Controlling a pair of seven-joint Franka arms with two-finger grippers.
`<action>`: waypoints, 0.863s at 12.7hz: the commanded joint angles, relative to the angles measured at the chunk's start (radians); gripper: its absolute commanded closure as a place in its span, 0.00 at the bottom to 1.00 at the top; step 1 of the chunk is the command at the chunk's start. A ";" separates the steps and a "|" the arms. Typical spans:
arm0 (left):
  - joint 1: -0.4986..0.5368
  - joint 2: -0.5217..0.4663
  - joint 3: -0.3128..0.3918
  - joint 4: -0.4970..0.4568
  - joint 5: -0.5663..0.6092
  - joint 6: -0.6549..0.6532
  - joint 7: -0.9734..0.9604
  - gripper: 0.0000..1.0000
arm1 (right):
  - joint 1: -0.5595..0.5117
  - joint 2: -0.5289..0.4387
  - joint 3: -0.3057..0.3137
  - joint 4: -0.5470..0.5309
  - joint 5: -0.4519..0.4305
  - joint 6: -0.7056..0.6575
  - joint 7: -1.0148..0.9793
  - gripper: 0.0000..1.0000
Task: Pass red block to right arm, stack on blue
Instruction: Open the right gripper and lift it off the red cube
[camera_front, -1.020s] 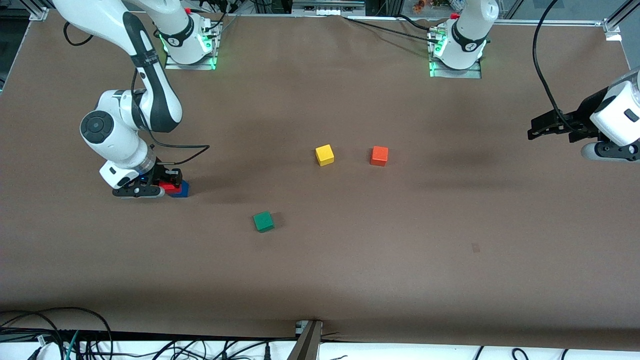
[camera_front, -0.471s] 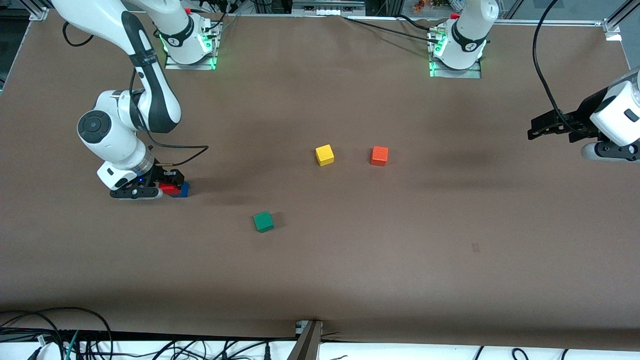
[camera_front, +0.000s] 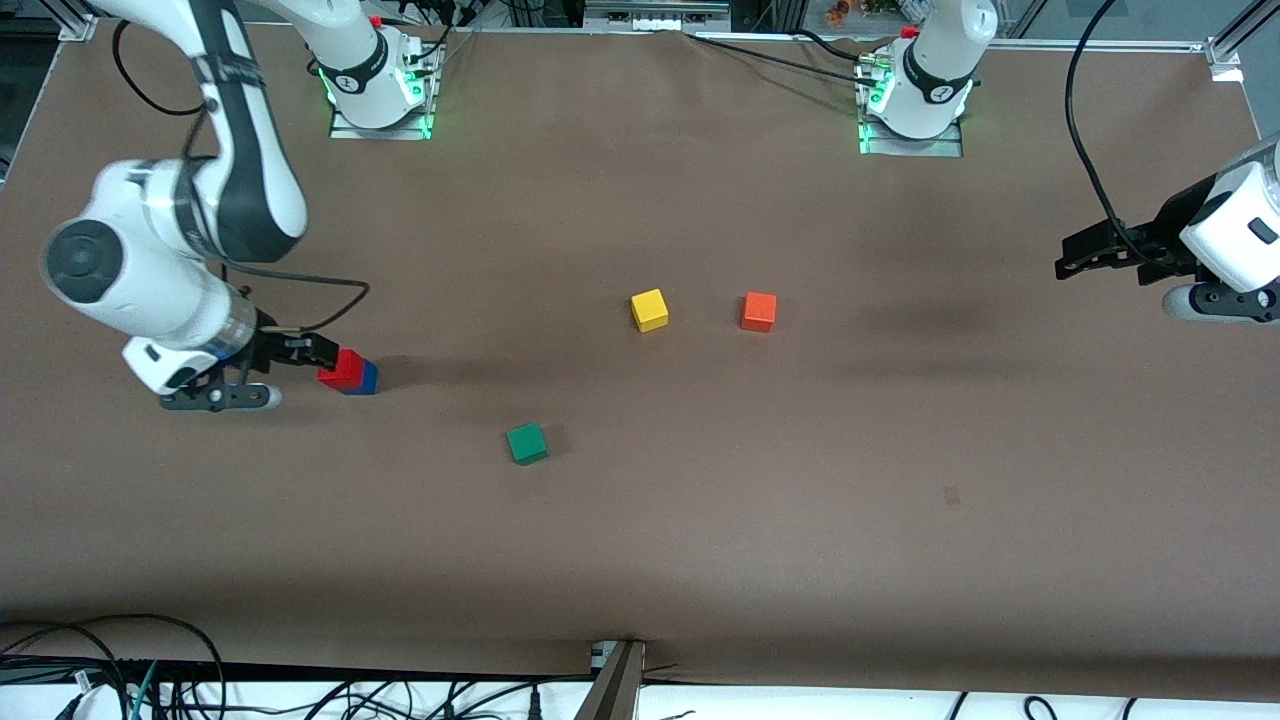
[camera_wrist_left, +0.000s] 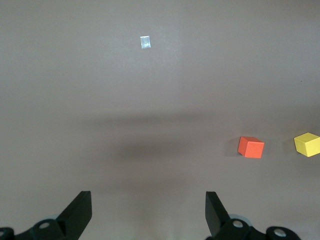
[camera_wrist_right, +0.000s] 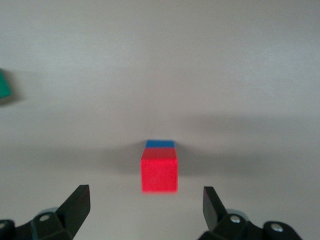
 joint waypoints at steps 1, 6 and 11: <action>0.001 -0.011 -0.003 -0.009 0.013 0.007 -0.011 0.00 | -0.002 -0.008 -0.007 0.133 -0.001 -0.157 0.032 0.00; 0.001 -0.009 -0.003 -0.009 0.013 0.007 -0.014 0.00 | -0.004 -0.033 -0.053 0.295 0.000 -0.321 0.006 0.00; 0.001 -0.009 -0.003 -0.009 0.013 0.007 -0.014 0.00 | 0.001 -0.209 -0.045 0.168 -0.004 -0.427 0.032 0.00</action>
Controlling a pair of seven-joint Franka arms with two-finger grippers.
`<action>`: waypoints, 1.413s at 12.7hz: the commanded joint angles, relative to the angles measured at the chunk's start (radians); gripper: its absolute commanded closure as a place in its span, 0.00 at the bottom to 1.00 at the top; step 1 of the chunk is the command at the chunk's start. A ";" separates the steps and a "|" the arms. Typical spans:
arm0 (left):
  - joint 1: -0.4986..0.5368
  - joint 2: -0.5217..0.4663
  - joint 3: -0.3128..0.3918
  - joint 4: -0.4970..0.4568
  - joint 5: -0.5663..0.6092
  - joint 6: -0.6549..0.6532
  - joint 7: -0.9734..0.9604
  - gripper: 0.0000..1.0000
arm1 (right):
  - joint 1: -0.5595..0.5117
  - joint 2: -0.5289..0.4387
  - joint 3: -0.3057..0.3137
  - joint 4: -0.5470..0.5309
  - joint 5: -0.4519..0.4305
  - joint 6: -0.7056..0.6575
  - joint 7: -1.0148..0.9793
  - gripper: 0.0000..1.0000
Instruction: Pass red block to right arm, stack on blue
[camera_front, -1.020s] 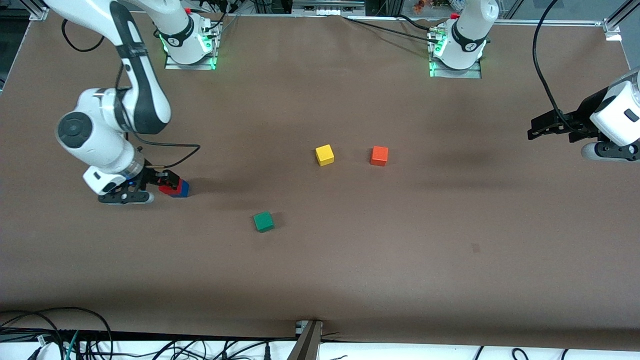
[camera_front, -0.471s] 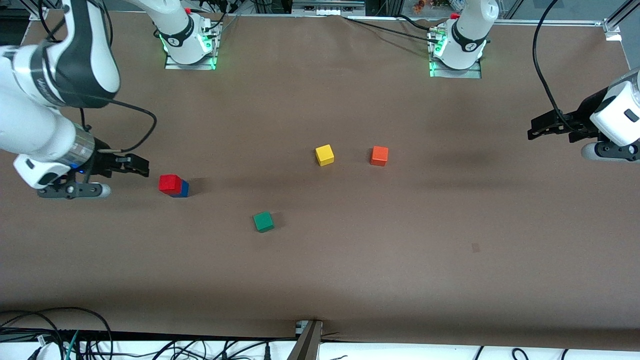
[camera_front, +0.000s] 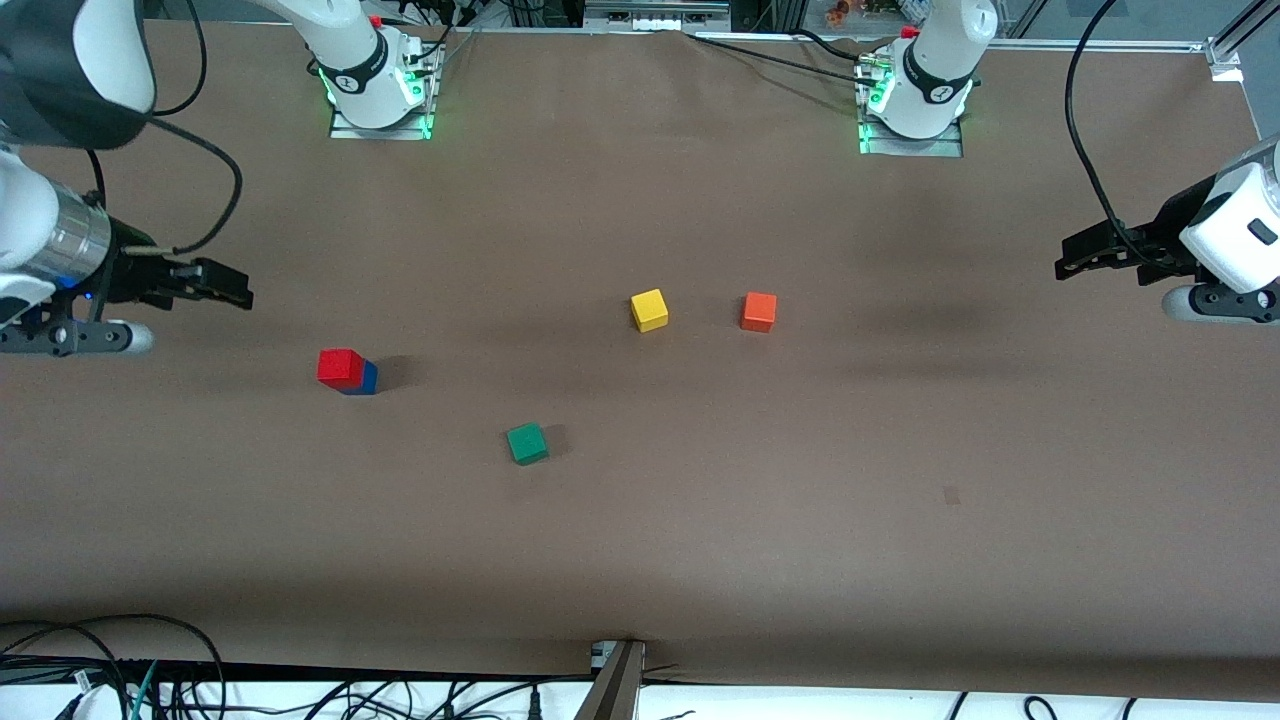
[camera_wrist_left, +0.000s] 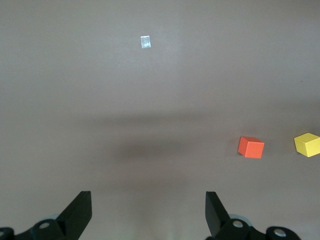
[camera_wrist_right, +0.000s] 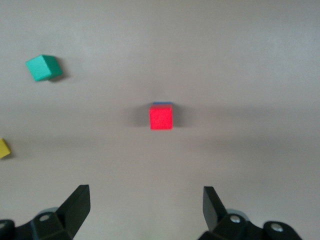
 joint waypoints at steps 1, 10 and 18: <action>0.001 -0.009 -0.003 -0.007 0.013 0.007 -0.014 0.00 | 0.001 -0.124 0.000 -0.123 -0.006 0.013 0.018 0.00; -0.010 0.018 -0.004 0.030 0.026 0.001 -0.015 0.00 | -0.399 -0.201 0.373 -0.209 -0.046 0.031 0.018 0.00; -0.011 0.018 -0.004 0.031 0.045 0.001 -0.014 0.00 | -0.394 -0.172 0.374 -0.160 -0.078 0.033 0.015 0.00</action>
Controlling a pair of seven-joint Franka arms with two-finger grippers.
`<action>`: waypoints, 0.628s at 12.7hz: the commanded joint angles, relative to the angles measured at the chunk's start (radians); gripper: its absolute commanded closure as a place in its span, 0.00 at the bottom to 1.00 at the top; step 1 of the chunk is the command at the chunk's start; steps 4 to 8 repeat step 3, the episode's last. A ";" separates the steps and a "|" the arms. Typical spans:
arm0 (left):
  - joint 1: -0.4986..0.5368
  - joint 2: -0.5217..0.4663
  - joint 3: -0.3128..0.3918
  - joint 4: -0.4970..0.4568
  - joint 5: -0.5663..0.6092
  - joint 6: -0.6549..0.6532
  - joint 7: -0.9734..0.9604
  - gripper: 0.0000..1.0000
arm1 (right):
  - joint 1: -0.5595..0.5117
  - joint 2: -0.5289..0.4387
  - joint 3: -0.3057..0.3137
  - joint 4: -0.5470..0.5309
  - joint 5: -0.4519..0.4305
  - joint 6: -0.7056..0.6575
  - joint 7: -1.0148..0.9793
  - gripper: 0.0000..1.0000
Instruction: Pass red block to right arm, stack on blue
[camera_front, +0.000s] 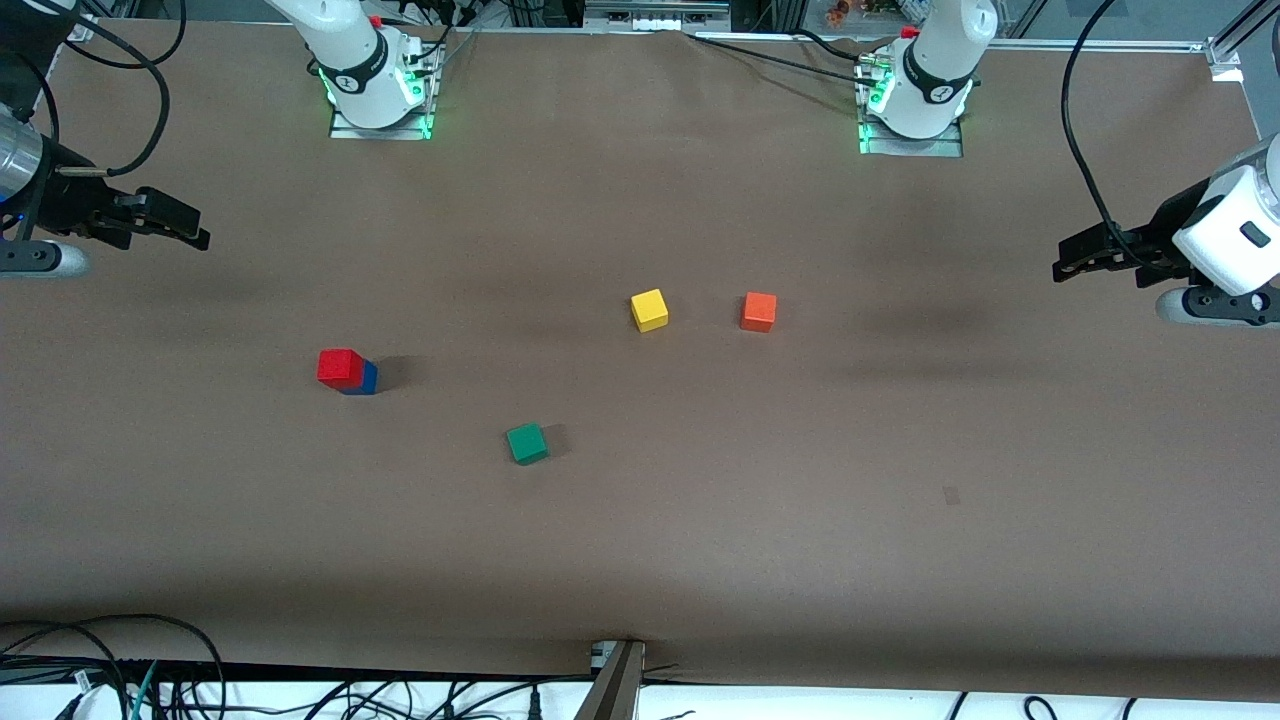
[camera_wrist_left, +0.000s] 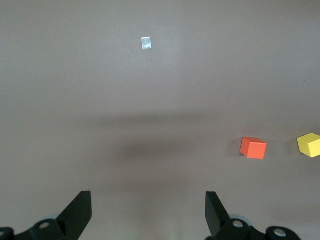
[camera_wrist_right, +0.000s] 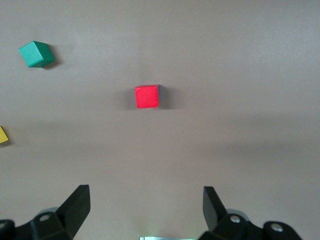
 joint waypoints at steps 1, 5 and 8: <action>-0.003 0.012 -0.001 0.025 0.029 -0.003 -0.013 0.00 | -0.013 0.015 0.015 0.019 -0.015 0.001 0.013 0.00; 0.002 0.012 -0.001 0.025 0.028 -0.003 -0.013 0.00 | -0.013 0.016 0.014 0.019 -0.017 -0.001 0.013 0.00; 0.002 0.012 -0.001 0.025 0.028 -0.003 -0.013 0.00 | -0.013 0.016 0.014 0.019 -0.017 -0.001 0.013 0.00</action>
